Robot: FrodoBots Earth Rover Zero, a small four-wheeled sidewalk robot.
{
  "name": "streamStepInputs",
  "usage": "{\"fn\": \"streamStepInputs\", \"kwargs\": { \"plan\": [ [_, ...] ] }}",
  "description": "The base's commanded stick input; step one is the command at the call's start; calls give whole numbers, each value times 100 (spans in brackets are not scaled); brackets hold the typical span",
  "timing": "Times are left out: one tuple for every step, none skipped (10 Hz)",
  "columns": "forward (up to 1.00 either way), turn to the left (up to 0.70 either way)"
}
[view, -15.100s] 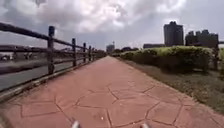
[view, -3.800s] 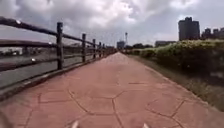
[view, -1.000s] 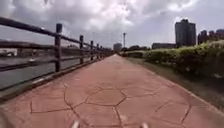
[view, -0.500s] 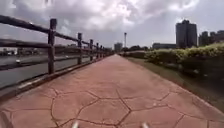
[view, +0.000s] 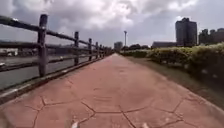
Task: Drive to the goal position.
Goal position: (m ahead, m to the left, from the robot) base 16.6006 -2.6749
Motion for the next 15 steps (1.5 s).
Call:
{"fn": "streamStepInputs", "kwargs": {
  "plan": [
    [70,-24],
    [70,-35],
    [70,-19],
    [70,-4],
    [70,0],
    [70,0],
    [70,0],
    [70,0],
    [70,0],
    [70,0],
    [70,0],
    [70,0],
    [70,0],
    [70,0],
    [70,0]
  ]
}}
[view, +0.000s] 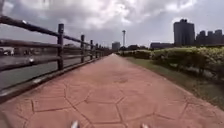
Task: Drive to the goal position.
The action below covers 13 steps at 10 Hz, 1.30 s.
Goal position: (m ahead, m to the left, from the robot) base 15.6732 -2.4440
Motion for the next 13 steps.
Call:
{"fn": "streamStepInputs", "kwargs": {
  "plan": [
    [70,0],
    [70,0],
    [70,0],
    [70,0],
    [70,0],
    [70,0],
    [70,-2],
    [70,-7],
    [70,-17],
    [70,-35],
    [70,-30],
    [70,-9],
    [70,0]
  ]
}}
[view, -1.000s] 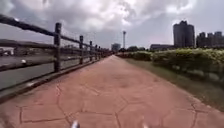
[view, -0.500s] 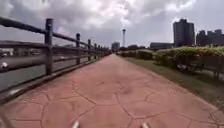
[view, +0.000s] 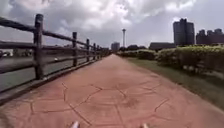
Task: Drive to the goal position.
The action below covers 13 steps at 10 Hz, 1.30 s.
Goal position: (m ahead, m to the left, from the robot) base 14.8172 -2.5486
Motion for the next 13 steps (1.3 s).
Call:
{"fn": "streamStepInputs", "kwargs": {
  "plan": [
    [70,0],
    [70,0],
    [70,0],
    [70,0],
    [70,0],
    [70,0],
    [70,0],
    [70,0],
    [70,0],
    [70,0],
    [70,0],
    [70,0],
    [70,0]
  ]
}}
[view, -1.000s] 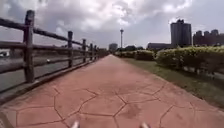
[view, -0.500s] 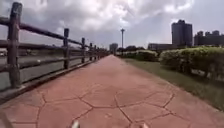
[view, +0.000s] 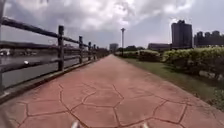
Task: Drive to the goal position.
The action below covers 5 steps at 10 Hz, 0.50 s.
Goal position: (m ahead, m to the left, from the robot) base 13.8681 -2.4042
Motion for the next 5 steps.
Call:
{"fn": "streamStepInputs", "kwargs": {
  "plan": [
    [70,0],
    [70,-1],
    [70,-2],
    [70,-2],
    [70,0]
  ]
}}
